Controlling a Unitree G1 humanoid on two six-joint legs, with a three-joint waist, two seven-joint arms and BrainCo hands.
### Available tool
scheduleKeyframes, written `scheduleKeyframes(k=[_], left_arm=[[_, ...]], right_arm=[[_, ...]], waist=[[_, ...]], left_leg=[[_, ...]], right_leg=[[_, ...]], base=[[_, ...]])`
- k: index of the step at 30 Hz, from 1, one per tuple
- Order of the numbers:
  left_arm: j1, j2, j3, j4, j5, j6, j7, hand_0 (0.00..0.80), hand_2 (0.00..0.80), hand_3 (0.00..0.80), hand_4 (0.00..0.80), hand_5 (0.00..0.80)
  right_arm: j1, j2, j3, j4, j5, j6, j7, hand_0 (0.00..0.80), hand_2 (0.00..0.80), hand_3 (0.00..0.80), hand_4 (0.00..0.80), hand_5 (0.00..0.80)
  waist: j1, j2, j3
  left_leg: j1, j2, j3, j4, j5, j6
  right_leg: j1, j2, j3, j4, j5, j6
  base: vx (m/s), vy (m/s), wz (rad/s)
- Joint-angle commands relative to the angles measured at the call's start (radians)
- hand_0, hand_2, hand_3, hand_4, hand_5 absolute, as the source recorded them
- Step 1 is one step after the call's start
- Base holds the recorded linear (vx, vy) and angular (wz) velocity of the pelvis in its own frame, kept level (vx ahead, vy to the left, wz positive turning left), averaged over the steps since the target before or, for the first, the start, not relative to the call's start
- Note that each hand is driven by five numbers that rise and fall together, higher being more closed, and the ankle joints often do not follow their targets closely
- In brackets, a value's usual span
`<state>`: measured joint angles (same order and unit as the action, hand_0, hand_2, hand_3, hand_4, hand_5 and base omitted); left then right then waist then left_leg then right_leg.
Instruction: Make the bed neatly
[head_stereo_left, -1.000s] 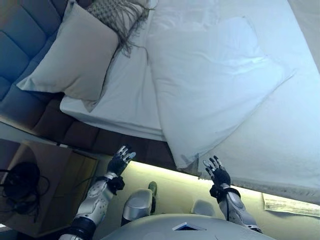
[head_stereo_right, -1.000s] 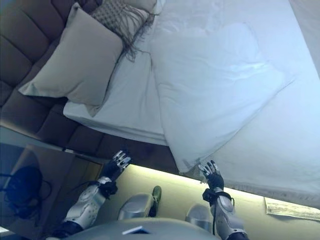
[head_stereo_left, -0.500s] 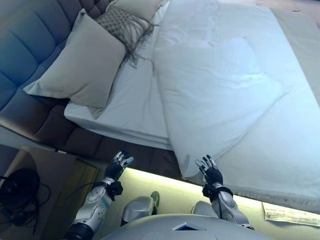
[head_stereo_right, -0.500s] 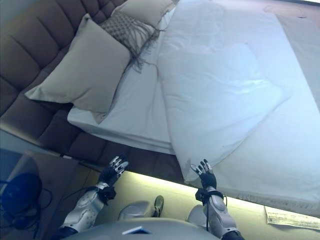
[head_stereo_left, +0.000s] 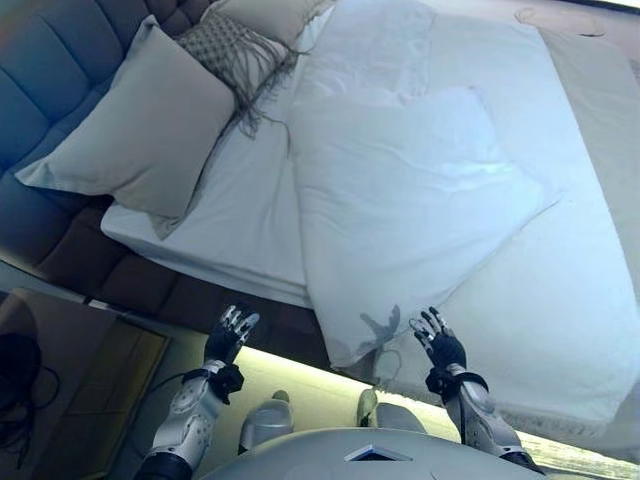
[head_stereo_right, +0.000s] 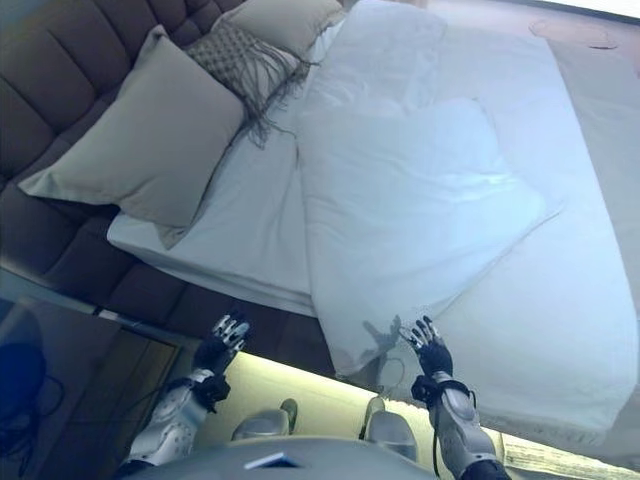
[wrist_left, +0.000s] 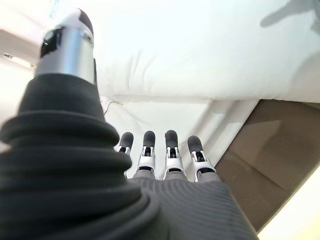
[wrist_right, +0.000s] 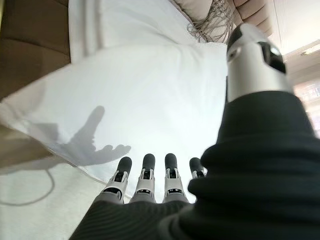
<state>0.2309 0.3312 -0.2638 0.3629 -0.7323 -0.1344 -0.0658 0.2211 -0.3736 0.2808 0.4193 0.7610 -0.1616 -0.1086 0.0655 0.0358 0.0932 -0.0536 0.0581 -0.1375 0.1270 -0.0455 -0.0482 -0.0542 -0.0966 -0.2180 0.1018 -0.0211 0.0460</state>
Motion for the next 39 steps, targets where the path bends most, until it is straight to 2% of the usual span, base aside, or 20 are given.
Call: scheduleKeyframes(k=[1, 3, 7, 11, 14, 21, 23, 25, 26, 30, 39], left_arm=[[-0.065, 0.035, -0.003, -0.013, 0.020, -0.087, -0.021, 0.000, 0.000, 0.000, 0.000, 0.000], [-0.101, 0.030, -0.007, 0.003, 0.034, -0.101, -0.025, 0.000, 0.000, 0.000, 0.000, 0.000], [-0.224, 0.039, -0.025, 0.017, 0.027, -0.119, -0.014, 0.000, 0.000, 0.000, 0.000, 0.000], [-0.255, 0.054, -0.003, 0.030, 0.033, -0.120, -0.002, 0.000, 0.000, 0.000, 0.000, 0.000], [-0.243, 0.054, 0.018, 0.036, 0.006, -0.122, 0.001, 0.000, 0.000, 0.000, 0.000, 0.000], [-0.215, 0.046, 0.044, 0.028, 0.013, -0.117, 0.002, 0.000, 0.000, 0.000, 0.000, 0.000], [-0.197, 0.040, 0.038, 0.044, -0.012, -0.138, -0.015, 0.000, 0.000, 0.000, 0.000, 0.000], [-0.195, 0.029, 0.013, 0.055, -0.027, -0.158, -0.017, 0.000, 0.000, 0.000, 0.000, 0.000], [-0.207, 0.030, 0.000, 0.057, -0.027, -0.167, -0.017, 0.000, 0.000, 0.000, 0.000, 0.000], [-0.238, 0.051, -0.019, 0.039, -0.045, -0.181, -0.040, 0.000, 0.000, 0.000, 0.000, 0.000], [-0.227, 0.072, -0.039, -0.079, -0.087, -0.154, -0.039, 0.000, 0.000, 0.000, 0.000, 0.000]], right_arm=[[-0.095, 0.010, -0.045, -0.034, 0.112, -0.077, -0.046, 0.000, 0.000, 0.000, 0.000, 0.000], [-0.140, 0.031, -0.089, 0.004, 0.175, -0.097, -0.064, 0.000, 0.000, 0.000, 0.000, 0.000], [-0.247, 0.031, -0.162, 0.121, 0.119, -0.171, -0.107, 0.000, 0.000, 0.000, 0.000, 0.000], [-0.306, 0.012, -0.221, 0.147, 0.149, -0.178, -0.096, 0.000, 0.000, 0.000, 0.000, 0.000], [-0.309, -0.013, -0.282, 0.164, 0.136, -0.167, -0.066, 0.000, 0.000, 0.000, 0.000, 0.000], [-0.331, -0.067, -0.318, 0.135, 0.139, -0.151, -0.031, 0.000, 0.000, 0.000, 0.000, 0.000], [-0.366, -0.114, -0.333, 0.150, 0.158, -0.125, -0.017, 0.000, 0.000, 0.000, 0.000, 0.000], [-0.427, -0.154, -0.329, 0.179, 0.191, -0.116, -0.027, 0.000, 0.000, 0.000, 0.000, 0.000], [-0.468, -0.164, -0.335, 0.208, 0.208, -0.120, -0.022, 0.000, 0.000, 0.000, 0.000, 0.000], [-0.563, -0.224, -0.390, 0.299, 0.293, -0.104, -0.004, 0.000, 0.000, 0.000, 0.000, 0.000], [-0.680, -0.352, -0.417, 0.459, 0.310, -0.039, 0.025, 0.000, 0.000, 0.000, 0.000, 0.000]], waist=[[0.003, -0.001, 0.050], [0.002, 0.013, 0.069], [-0.021, 0.044, 0.134], [-0.023, 0.045, 0.188], [-0.034, 0.045, 0.203], [-0.035, 0.039, 0.236], [-0.035, 0.057, 0.255], [-0.027, 0.084, 0.274], [-0.016, 0.095, 0.291], [-0.011, 0.121, 0.329], [0.016, 0.151, 0.360]], left_leg=[[-0.032, -0.016, 0.030, 0.014, 0.148, 0.004], [-0.046, 0.004, 0.026, -0.019, 0.157, -0.011], [-0.089, 0.007, 0.081, -0.062, 0.104, -0.013], [-0.132, -0.001, 0.116, -0.035, 0.084, -0.006], [-0.138, 0.001, 0.132, -0.023, 0.073, -0.005], [-0.174, 0.024, 0.126, 0.089, 0.026, -0.016], [-0.222, 0.024, 0.094, 0.173, 0.043, -0.024], [-0.244, 0.025, 0.069, 0.135, 0.062, -0.022], [-0.262, 0.016, 0.043, 0.115, 0.081, -0.021], [-0.310, 0.002, 0.069, 0.104, 0.077, -0.028], [-0.362, -0.014, 0.090, 0.136, 0.068, -0.031]], right_leg=[[-0.048, -0.037, 0.039, 0.000, 0.076, 0.046], [-0.053, -0.051, 0.034, -0.003, 0.068, 0.049], [-0.151, -0.116, 0.029, 0.049, 0.075, 0.078], [-0.230, -0.157, 0.037, 0.102, 0.093, 0.106], [-0.240, -0.157, 0.045, 0.103, 0.092, 0.106], [-0.289, -0.156, 0.039, 0.170, 0.065, 0.078], [-0.314, -0.148, 0.062, 0.217, 0.039, 0.059], [-0.352, -0.144, 0.081, 0.261, 0.022, 0.056], [-0.382, -0.149, 0.097, 0.285, 0.017, 0.060], [-0.450, -0.188, 0.116, 0.326, 0.014, 0.079], [-0.497, -0.223, 0.112, 0.325, 0.035, 0.088]], base=[[-0.020, 0.097, 0.43], [-0.027, 0.131, 0.23], [-0.154, 0.157, 0.13], [-0.091, 0.003, 0.05], [-0.024, -0.078, -0.17], [-0.044, -0.164, -0.05], [-0.006, 0.016, -0.02], [-0.060, 0.110, -0.12], [-0.134, 0.114, -0.23], [-0.117, 0.091, -0.07], [-0.004, 0.074, 0.01]])
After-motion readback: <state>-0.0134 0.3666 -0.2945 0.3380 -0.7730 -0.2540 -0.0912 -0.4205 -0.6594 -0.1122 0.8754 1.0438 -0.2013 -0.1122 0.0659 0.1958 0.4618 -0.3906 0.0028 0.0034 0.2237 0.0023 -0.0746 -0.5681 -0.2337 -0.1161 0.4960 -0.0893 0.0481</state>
